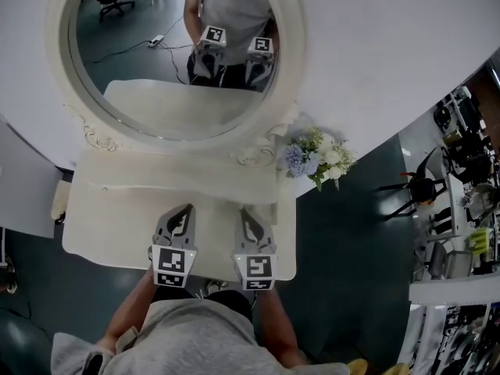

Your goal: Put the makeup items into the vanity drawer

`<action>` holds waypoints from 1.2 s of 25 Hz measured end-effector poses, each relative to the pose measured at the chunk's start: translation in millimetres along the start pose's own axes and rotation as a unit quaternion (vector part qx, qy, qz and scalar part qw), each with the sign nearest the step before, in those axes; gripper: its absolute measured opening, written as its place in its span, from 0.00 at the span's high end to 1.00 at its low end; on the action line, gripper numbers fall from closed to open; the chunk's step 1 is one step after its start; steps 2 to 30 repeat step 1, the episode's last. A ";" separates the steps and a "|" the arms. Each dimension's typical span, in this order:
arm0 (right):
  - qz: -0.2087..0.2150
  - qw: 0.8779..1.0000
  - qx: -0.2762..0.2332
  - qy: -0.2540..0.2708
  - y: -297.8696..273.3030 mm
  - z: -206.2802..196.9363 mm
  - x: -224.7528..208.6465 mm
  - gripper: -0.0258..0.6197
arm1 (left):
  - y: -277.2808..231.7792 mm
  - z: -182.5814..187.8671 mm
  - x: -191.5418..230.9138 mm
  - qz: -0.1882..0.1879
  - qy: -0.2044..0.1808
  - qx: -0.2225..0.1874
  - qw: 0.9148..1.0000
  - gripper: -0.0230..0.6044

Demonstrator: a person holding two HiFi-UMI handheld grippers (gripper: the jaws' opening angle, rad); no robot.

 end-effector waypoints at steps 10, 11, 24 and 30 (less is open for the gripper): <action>0.000 1.000 0.000 0.000 0.2 0.3 0.2 0.93 | 0.2 -0.1 0.0 0.000 0.000 0.000 1.000 0.96; 0.000 1.000 0.000 0.000 0.2 0.3 0.2 0.93 | 0.2 -0.1 0.0 0.000 0.000 0.000 1.000 0.96; 0.000 1.000 0.000 0.000 0.2 0.3 0.2 0.93 | 0.2 -0.1 0.0 0.000 0.000 0.000 1.000 0.96; 0.000 1.000 0.000 0.000 0.2 0.3 0.2 0.93 | 0.2 -0.1 0.0 0.000 0.000 0.000 1.000 0.96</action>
Point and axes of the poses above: the fingertips, and each gripper's own axes: y backward along the fingers, x to its left, z out of its top, the point moved 1 cm from there along y, backward along the fingers, and after that the axes turned 2 degrees about -y, right-handed, at the moved point
